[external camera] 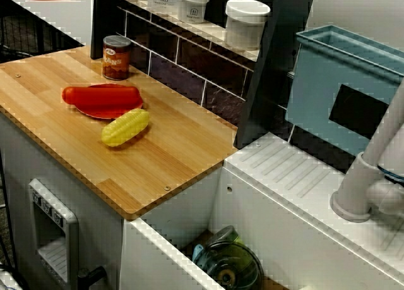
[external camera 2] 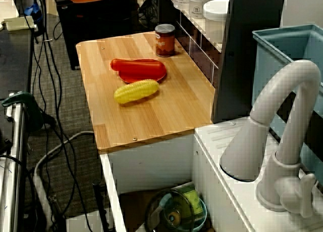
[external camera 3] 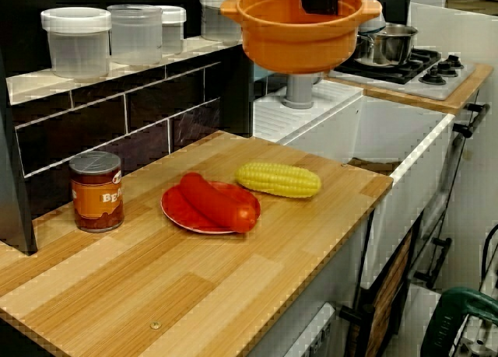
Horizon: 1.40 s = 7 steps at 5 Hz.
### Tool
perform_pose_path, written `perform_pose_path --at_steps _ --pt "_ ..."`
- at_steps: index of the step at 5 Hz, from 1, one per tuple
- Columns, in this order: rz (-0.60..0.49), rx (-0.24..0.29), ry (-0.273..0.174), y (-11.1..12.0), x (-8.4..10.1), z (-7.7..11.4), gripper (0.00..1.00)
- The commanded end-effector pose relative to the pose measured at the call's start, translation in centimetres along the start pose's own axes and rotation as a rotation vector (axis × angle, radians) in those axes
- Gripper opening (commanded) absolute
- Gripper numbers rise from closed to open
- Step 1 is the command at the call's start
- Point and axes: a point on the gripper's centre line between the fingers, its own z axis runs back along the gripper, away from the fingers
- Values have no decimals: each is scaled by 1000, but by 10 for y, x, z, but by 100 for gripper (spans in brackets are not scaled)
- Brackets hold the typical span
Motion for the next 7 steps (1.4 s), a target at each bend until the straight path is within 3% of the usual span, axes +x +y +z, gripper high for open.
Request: perform_pose_path --at_steps 1,3,4,7 --pt "-62 27 -31 -14 -17 10 0" --pt "-96 34 16 -25 -1 0 0" --pt "-104 10 3 -31 14 -1 0" --pt "-135 13 23 -61 42 3 0"
